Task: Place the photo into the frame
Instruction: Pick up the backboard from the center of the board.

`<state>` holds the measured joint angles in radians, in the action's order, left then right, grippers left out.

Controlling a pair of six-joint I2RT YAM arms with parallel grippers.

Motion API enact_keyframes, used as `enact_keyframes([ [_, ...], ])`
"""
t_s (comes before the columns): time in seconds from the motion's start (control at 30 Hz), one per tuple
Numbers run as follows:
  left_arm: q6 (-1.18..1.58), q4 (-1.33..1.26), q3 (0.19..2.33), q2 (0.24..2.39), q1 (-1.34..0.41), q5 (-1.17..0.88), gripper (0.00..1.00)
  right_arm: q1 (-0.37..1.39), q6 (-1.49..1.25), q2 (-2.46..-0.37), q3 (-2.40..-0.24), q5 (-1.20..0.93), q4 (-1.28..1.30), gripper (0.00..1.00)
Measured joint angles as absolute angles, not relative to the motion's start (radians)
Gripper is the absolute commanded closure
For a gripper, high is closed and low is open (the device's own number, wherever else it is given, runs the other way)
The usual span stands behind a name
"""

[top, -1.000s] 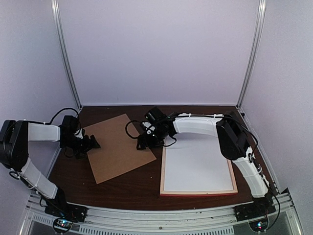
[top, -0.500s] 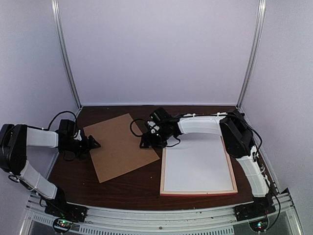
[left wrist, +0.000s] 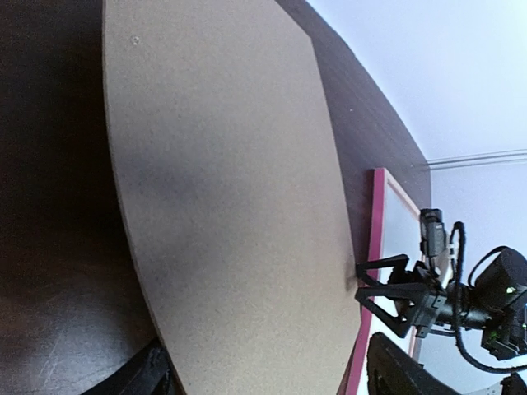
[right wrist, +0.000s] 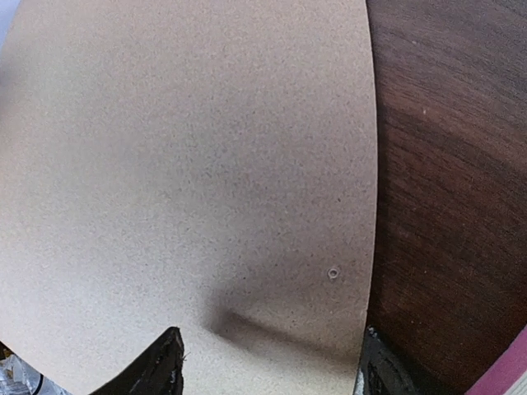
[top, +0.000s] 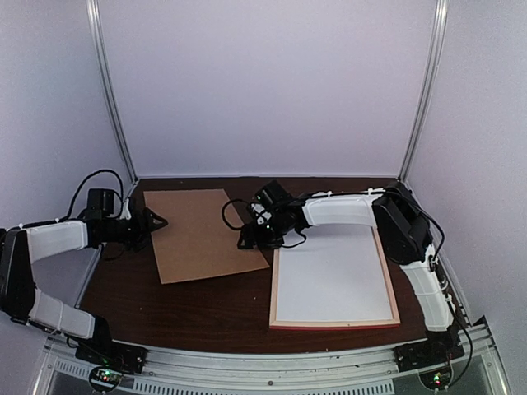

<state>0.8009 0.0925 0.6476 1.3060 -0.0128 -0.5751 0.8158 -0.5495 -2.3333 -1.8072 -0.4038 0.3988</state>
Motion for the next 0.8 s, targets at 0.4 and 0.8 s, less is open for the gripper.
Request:
enact_keyframes([
  [0.4, 0.834, 0.133, 0.748, 1.257, -0.028, -0.71, 0.31, 0.858, -0.571, -2.321, -1.755, -0.464, 0.31, 0.28],
  [0.8, 0.746, 0.39, 0.861, 1.247, -0.036, -0.641, 0.8, 0.872, -0.581, -2.321, -1.748, -0.505, 0.298, 0.29],
])
